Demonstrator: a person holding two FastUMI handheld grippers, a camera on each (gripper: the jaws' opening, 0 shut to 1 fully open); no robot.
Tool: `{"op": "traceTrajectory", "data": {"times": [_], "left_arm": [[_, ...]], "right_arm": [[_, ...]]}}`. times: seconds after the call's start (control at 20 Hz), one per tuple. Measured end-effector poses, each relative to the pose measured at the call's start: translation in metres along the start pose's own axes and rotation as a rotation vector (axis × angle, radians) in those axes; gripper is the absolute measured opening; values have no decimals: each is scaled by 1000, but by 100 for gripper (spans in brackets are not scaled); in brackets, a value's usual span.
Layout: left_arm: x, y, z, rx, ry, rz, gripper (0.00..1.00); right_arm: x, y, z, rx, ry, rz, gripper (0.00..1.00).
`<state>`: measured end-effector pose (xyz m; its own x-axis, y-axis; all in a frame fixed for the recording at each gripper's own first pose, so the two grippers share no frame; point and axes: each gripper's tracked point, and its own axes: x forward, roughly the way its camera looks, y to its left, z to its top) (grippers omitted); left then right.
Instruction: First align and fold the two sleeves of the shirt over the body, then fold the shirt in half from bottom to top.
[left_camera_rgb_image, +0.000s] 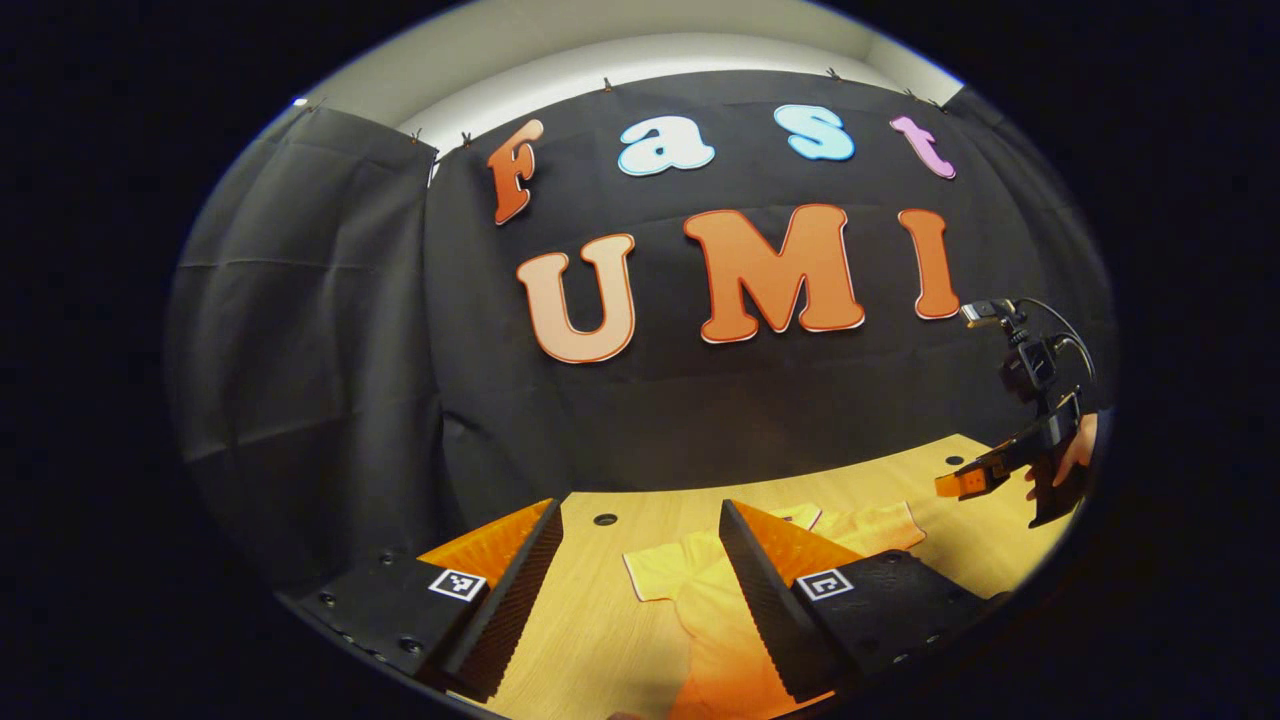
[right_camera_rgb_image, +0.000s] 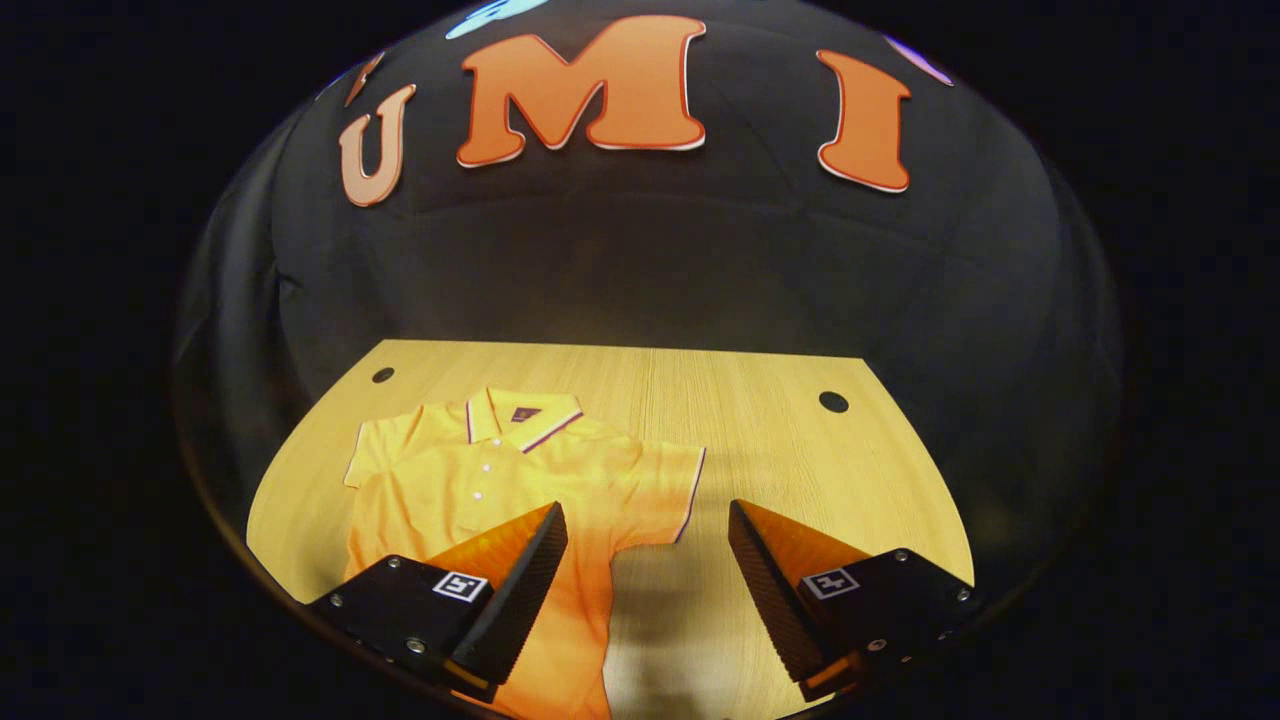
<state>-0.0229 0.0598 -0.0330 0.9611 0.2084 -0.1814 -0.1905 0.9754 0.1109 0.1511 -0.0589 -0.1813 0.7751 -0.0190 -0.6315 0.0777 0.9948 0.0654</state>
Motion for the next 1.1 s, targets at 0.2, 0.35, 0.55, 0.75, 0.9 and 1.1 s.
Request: {"op": "traceTrajectory", "data": {"times": [0.2, 0.35, 0.55, 0.75, 0.9, 1.1], "left_arm": [[-3, 12, -12, -2, 58, 78, 97], [-8, 18, -20, -2, 101, 131, 97], [-15, 27, -27, -3, 145, 211, 97], [-19, 29, -33, 5, 194, 254, 97], [-21, 27, -34, 13, 222, 265, 97], [-23, 14, -35, -23, 252, 259, 96]], "right_arm": [[34, -5, -3, -27, 131, 28, 99], [65, -7, -8, -52, 207, 37, 94], [102, -8, -20, -30, 328, 60, 94], [137, -20, -33, -14, 431, 37, 88], [156, -25, -41, 6, 526, 41, 88], [175, -25, -45, 36, 571, 11, 87]]}}
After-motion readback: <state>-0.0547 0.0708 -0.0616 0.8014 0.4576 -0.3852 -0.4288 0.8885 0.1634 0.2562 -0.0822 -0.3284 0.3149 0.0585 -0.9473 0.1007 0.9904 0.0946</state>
